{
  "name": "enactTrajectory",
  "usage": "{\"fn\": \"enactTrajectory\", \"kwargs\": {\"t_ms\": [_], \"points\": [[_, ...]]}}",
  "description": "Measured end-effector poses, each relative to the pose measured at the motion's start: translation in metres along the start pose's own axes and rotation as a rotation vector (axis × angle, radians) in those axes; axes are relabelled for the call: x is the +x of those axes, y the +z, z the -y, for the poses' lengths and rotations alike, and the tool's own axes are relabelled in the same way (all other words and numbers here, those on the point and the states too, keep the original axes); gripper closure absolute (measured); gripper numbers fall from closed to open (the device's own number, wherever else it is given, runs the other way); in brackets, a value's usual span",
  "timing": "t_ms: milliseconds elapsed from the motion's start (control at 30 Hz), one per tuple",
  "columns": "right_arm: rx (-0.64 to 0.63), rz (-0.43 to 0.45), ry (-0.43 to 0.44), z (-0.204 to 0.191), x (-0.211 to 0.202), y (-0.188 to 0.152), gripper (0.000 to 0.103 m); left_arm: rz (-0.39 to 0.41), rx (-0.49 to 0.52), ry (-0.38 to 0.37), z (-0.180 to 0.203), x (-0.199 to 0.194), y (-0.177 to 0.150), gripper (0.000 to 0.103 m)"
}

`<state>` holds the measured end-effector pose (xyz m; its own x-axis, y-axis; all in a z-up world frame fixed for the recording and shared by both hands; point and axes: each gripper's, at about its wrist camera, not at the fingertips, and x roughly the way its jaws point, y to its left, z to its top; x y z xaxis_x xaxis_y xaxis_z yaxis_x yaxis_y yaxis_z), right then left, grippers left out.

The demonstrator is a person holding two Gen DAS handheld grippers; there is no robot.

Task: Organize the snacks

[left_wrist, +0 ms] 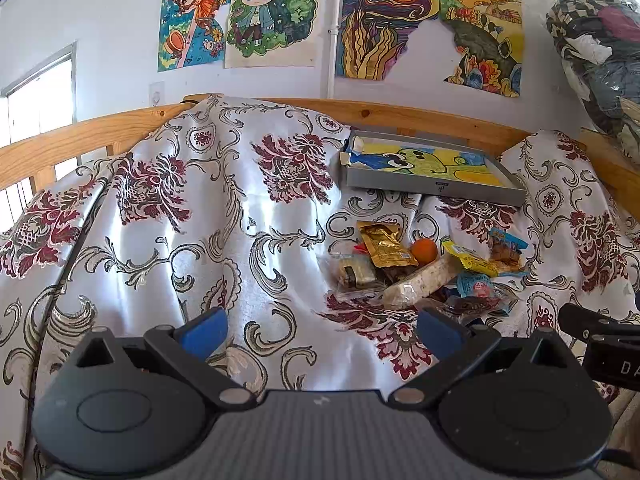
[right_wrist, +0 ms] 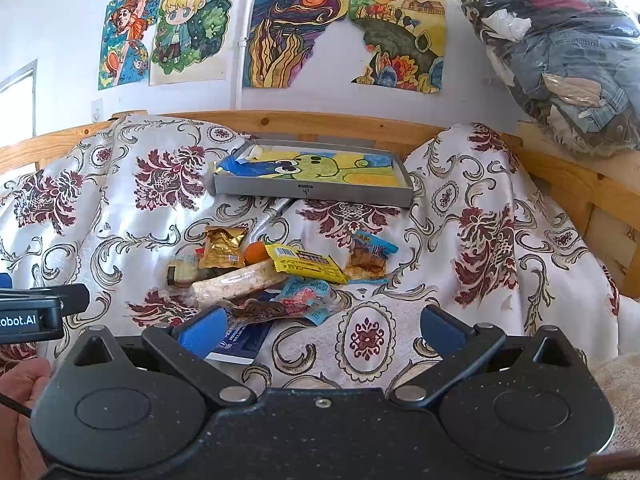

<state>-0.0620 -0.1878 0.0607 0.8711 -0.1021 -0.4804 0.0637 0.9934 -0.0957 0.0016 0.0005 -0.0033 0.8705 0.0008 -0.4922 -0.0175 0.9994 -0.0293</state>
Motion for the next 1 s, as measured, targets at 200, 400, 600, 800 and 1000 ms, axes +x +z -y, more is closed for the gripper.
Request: {"fn": "enactTrajectory", "kwargs": {"t_ms": [200,400,600,800,1000], "points": [[0.000,-0.003,0.002,0.000,0.001,0.000,0.001,-0.002,0.000,0.001,0.000,-0.001,0.001,0.001],[-0.001,-0.013,0.009,-0.001,0.000,-0.001,0.001,-0.016,0.000,0.008,-0.001,0.003,-0.006,0.001],[-0.011,-0.042,0.028,-0.003,0.008,0.001,0.001,-0.040,0.001,0.026,-0.002,0.008,-0.006,0.001],[0.009,-0.073,0.051,-0.002,0.016,0.004,0.001,-0.072,-0.005,0.047,-0.005,0.020,-0.004,0.001],[0.037,-0.104,0.080,0.004,0.028,0.011,0.001,-0.112,-0.015,0.050,-0.008,0.035,0.000,0.001]]}}
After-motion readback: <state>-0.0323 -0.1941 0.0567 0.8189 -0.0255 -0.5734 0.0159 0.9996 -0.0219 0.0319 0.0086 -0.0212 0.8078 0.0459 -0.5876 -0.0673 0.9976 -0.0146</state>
